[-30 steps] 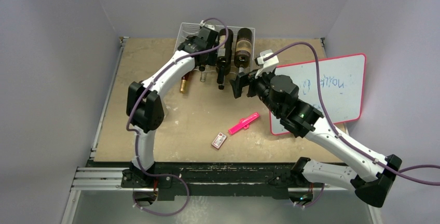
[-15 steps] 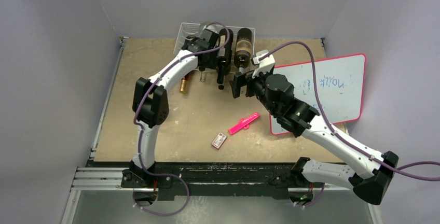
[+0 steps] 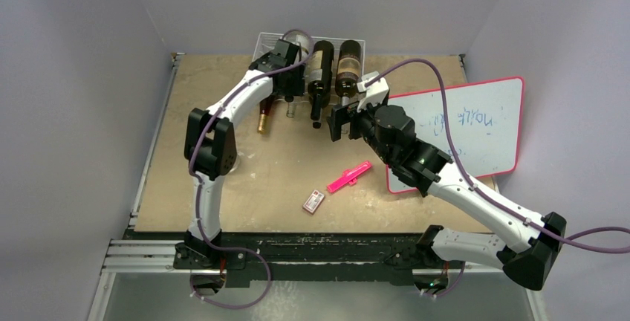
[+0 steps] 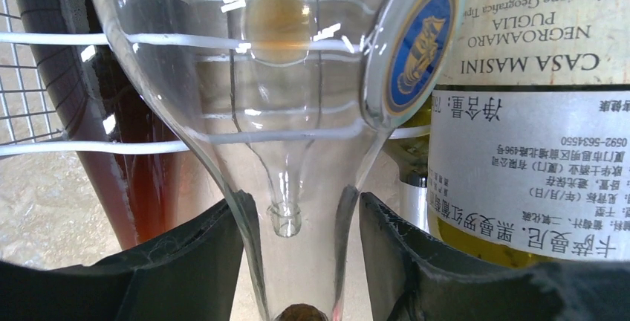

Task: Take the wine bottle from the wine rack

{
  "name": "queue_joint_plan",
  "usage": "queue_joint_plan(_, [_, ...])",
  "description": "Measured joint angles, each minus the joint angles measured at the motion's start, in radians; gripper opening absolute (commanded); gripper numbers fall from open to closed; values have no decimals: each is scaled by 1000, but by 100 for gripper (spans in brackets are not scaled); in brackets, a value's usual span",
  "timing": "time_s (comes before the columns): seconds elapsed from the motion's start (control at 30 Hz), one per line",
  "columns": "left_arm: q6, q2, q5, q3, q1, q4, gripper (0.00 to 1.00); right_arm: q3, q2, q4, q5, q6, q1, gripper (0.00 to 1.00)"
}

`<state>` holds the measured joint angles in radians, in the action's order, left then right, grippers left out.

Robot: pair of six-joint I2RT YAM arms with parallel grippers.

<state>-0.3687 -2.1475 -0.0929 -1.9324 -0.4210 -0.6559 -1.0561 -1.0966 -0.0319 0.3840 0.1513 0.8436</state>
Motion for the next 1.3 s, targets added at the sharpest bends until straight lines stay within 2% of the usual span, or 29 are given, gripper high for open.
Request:
queue_joint_plan(0.27, [-32,0,86,37,28,74,23,0,-3,0,0,-3,0,100])
queue_joint_plan(0.47, [-79,59,200,155,67,211,15,0,-2,1,0,-3,0,100])
queue_joint_plan(0.63, [-146,119,330,248,100,261,5,0,9,-1,2,-3,0,100])
queue_joint_plan(0.83, [-217,158,404,290,107,274,0,0,47,-1,17,-2,0,100])
queue_joint_plan(1.3, [-435,263,521,393,147,362,0,8,67,-3,18,6,0,100])
